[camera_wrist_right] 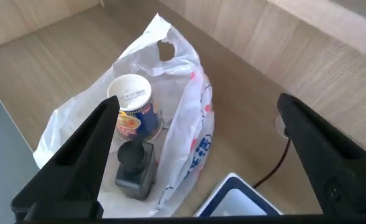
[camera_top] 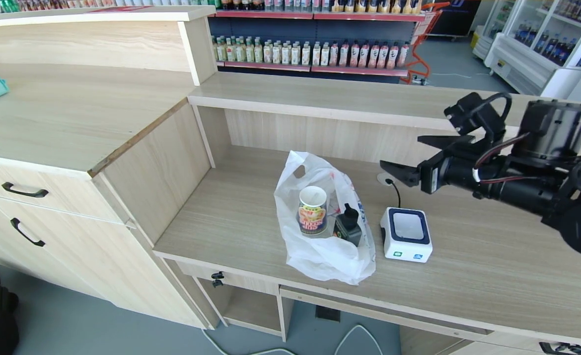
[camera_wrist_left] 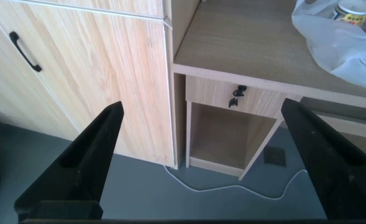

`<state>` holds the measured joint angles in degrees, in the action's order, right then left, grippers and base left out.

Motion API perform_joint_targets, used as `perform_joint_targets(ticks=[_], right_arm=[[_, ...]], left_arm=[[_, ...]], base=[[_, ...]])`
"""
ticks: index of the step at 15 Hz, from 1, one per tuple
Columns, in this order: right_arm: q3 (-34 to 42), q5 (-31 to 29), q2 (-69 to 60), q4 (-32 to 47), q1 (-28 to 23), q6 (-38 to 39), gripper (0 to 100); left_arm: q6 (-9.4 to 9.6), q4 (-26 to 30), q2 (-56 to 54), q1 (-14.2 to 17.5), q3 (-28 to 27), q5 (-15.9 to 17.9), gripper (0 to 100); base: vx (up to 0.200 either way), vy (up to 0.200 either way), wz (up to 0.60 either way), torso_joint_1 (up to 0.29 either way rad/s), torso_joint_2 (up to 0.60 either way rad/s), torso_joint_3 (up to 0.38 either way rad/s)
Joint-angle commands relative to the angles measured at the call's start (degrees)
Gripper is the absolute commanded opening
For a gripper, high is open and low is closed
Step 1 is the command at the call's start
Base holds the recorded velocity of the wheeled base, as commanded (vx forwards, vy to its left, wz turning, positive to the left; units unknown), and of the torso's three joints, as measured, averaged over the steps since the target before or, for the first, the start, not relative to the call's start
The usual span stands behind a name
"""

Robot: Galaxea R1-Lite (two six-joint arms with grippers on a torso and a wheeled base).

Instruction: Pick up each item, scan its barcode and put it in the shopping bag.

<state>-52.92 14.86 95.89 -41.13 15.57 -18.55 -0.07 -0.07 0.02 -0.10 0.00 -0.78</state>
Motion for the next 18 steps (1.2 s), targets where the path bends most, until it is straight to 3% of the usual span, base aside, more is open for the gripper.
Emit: perform_joint_targets(ticks=[1, 3, 5, 7, 11, 14, 16, 17, 18], right_arm=[[-4.8, 4.6, -10.1, 5.3, -5.5, -1.5, 100], [-8.2, 5.9, -15.3, 11.0, -9.2, -1.5, 100], [-7.1, 5.3, -19.1, 11.7, -12.2, 0.4, 100], [-4.9, -0.9, -21.2, 11.7, -13.5, 3.8, 100], [13.6, -19.4, -28.8, 12.2, -18.3, 8.1, 100], [34.2, -21.7, -42.9, 11.7, -20.0, 14.0, 100], [51.5, -21.7, -54.2, 5.4, -19.9, 14.3, 100], [52.9, -22.1, -60.0, 8.3, -19.4, 16.1, 100], [52.9, -23.2, -66.1, 17.7, -18.4, 19.0, 100]], left_arm=[[-0.01, 0.0, 0.0, 0.0, 0.0, 0.0, 100], [-0.01, 0.0, 0.0, 0.0, 0.0, 0.0, 100], [-0.01, 0.0, 0.0, 0.0, 0.0, 0.0, 100], [-0.01, 0.0, 0.1, 0.0, 0.0, 0.0, 100], [-0.01, 0.0, 0.1, 0.0, 0.0, 0.0, 100], [-0.01, 0.0, 0.0, 0.0, 0.0, 0.0, 100], [-0.01, 0.0, 0.0, 0.0, 0.0, 0.0, 100], [-0.01, 0.0, 0.0, 0.0, 0.0, 0.0, 100], [-0.01, 0.0, 0.1, 0.0, 0.0, 0.0, 100]], base=[[0.0, 0.0, -0.6, -0.002, 0.0, 0.002], [0.0, 0.0, -0.6, 0.002, 0.0, 0.002], [0.0, 0.0, -0.6, 0.005, 0.0, 0.005], [0.0, 0.0, -0.3, 0.001, 0.0, 0.001], [0.0, 0.0, 0.0, 0.04, -0.1, -0.06], [0.0, 0.0, 0.0, 0.0, 0.0, 0.0], [0.0, 0.0, 0.0, 0.0, 0.0, 0.0], [0.0, 0.0, 0.0, 0.0, 0.0, 0.0], [0.0, 0.0, 0.0, 0.0, 0.0, 0.0]])
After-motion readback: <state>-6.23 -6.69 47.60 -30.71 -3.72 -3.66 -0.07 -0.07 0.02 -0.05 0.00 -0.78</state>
